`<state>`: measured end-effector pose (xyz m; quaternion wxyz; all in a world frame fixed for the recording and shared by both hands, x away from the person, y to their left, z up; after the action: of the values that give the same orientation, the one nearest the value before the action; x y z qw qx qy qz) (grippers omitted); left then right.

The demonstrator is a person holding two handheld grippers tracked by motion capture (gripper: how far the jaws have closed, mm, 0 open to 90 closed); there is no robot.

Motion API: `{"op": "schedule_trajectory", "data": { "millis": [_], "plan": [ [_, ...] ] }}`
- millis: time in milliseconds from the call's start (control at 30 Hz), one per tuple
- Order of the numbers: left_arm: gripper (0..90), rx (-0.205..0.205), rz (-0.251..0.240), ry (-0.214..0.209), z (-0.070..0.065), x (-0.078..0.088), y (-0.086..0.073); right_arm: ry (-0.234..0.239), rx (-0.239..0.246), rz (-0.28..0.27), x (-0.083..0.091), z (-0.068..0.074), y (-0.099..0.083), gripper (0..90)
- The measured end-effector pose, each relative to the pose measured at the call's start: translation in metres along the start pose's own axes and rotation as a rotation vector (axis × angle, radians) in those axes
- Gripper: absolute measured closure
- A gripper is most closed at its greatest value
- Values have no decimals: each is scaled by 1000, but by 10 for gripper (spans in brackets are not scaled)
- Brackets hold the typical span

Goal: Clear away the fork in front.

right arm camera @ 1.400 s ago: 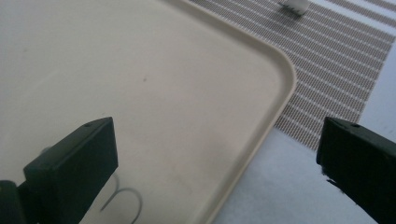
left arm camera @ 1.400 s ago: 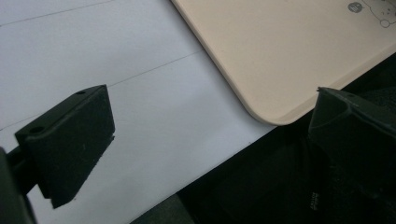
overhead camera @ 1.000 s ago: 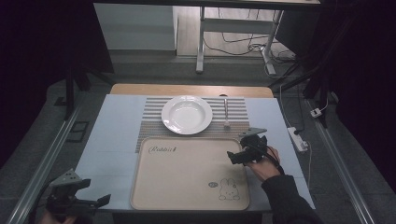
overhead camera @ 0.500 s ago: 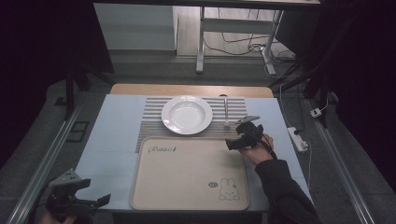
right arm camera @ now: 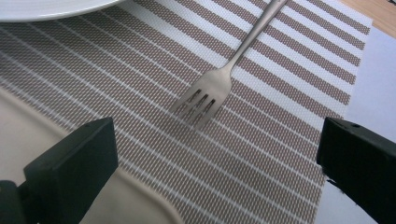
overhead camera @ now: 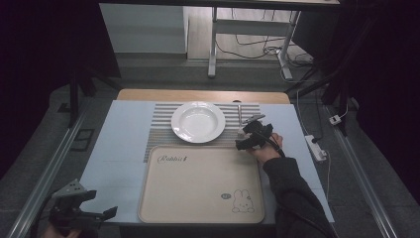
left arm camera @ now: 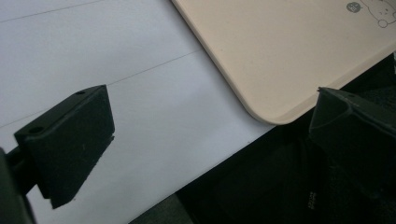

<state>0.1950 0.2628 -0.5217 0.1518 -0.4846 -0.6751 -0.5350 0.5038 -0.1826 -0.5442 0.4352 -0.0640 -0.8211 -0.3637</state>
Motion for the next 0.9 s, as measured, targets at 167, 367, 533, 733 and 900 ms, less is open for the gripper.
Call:
{"op": "schedule_trajectory", "data": {
  "millis": [167,367,533,733,900],
  "plan": [
    [2,3,-2,-5,0,0,0,-13,38,10,-11,-1,5,56],
    [2,2,-1,-7,0,0,0,-11,100,17,-16,3,9,218],
    [2,-1,0,-8,0,0,0,14,138,32,-20,9,12,404],
    [2,-3,1,-9,0,0,0,23,155,51,-21,9,15,629],
    [2,-3,4,-9,0,0,0,0,170,68,-21,8,14,719]
  ]
}}
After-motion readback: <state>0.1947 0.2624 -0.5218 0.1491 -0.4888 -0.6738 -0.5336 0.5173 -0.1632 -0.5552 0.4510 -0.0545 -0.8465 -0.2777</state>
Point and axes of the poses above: each handheld gripper's, and its own axes: x roughly backward along the jaws, y roughly out of its top, z roughly to its left, the point moved 6 cm from there along -x, roughly forward along the jaws, and after that the axes turned 12 degrees about x, right-handed, at the moved point
